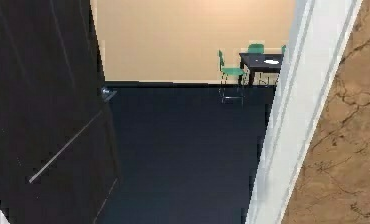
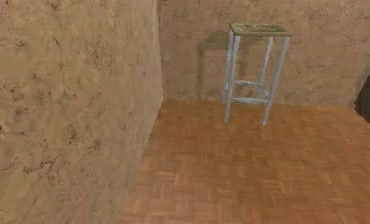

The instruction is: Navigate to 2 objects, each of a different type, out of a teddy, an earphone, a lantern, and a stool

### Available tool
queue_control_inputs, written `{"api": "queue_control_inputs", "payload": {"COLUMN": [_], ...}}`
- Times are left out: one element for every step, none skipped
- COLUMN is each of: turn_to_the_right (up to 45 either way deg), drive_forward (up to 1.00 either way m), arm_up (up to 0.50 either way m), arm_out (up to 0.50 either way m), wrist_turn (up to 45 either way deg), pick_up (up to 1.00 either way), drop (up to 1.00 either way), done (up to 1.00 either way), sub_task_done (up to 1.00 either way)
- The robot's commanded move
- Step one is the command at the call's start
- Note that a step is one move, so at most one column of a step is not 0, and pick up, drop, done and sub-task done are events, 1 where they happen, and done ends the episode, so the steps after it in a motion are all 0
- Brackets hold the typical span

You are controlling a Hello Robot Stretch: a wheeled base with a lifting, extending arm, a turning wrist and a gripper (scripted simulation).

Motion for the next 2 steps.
{"api": "queue_control_inputs", "payload": {"turn_to_the_right": [0.0,0.0], "drive_forward": [0.75,0.80], "arm_up": [0.00,0.00], "arm_out": [0.00,0.00], "wrist_turn": [0.0,0.0], "pick_up": [0.00,0.00], "drop": [0.00,0.00], "done": [0.00,0.00], "sub_task_done": [0.00,0.00]}}
